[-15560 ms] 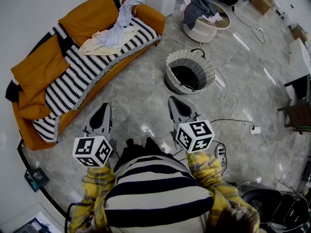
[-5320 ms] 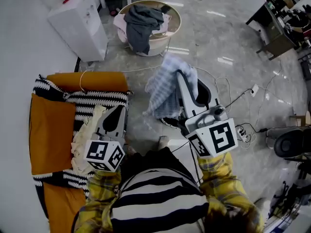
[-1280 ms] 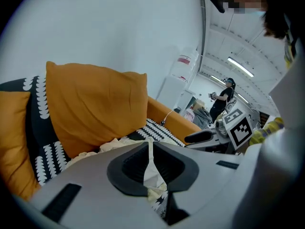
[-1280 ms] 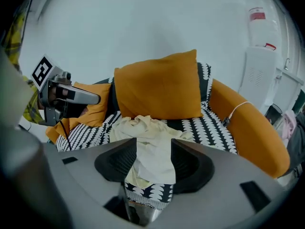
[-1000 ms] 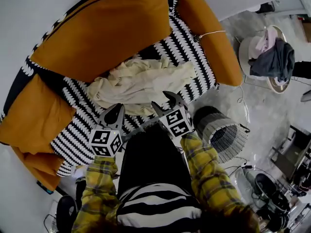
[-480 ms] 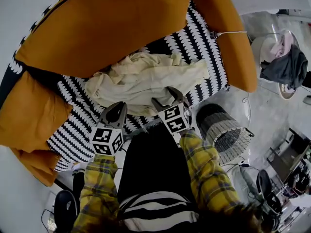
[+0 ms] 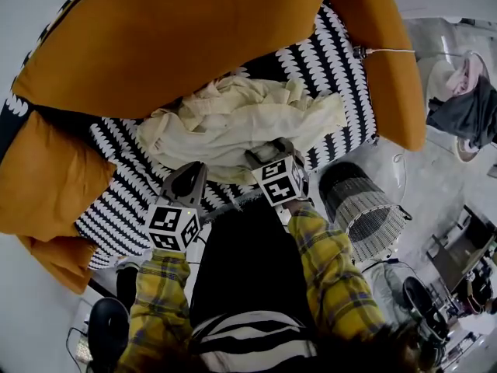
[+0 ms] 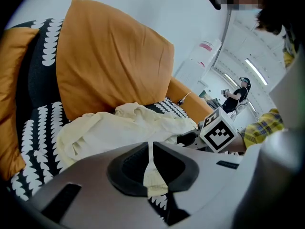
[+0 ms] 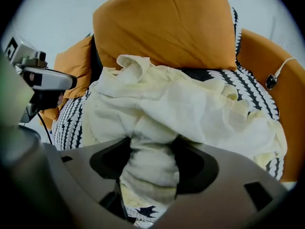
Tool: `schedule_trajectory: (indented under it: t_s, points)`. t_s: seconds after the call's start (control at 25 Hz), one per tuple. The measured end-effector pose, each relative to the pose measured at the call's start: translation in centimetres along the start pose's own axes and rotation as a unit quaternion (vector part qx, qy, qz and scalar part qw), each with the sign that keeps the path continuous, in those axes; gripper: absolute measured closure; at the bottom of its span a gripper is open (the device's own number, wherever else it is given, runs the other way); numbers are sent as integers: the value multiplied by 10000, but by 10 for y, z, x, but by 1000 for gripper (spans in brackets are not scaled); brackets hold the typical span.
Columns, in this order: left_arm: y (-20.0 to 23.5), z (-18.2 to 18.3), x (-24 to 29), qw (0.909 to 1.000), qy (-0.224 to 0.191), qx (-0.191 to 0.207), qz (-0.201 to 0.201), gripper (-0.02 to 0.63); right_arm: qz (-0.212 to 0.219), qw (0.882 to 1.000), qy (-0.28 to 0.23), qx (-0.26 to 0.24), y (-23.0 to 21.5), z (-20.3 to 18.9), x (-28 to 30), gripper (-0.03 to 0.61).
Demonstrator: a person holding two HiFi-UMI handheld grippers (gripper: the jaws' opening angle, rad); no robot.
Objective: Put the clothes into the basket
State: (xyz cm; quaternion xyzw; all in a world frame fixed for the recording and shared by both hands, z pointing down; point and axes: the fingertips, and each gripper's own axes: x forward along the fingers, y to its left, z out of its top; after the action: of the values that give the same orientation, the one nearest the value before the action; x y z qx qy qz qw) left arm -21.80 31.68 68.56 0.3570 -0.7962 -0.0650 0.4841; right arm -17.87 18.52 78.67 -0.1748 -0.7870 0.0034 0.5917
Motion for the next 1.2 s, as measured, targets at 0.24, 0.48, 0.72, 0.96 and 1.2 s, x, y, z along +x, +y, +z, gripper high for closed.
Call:
schedule_trajectory:
  t_s: [0.24, 0.48, 0.72, 0.96, 1.2]
  points:
    - [-5, -2, 11, 10000, -17, -51, -15, 577, -88, 9999, 103, 34, -8, -7, 6, 381]
    - [-7, 2, 12, 9999, -140, 34, -40, 577, -147, 9997, -160, 53, -6, -4, -1, 466]
    - [-12, 16, -9, 9996, -155, 213, 32, 577, 24, 9977, -653, 196, 21, 13, -41, 474]
    - [-27, 25, -16, 9989, -335, 307, 139, 577, 348, 9908, -1277, 276, 34, 33, -90, 474]
    - [-60, 35, -24, 9974, -538, 459, 134, 572, 405, 9792, -1958, 339, 26, 44, -149, 476]
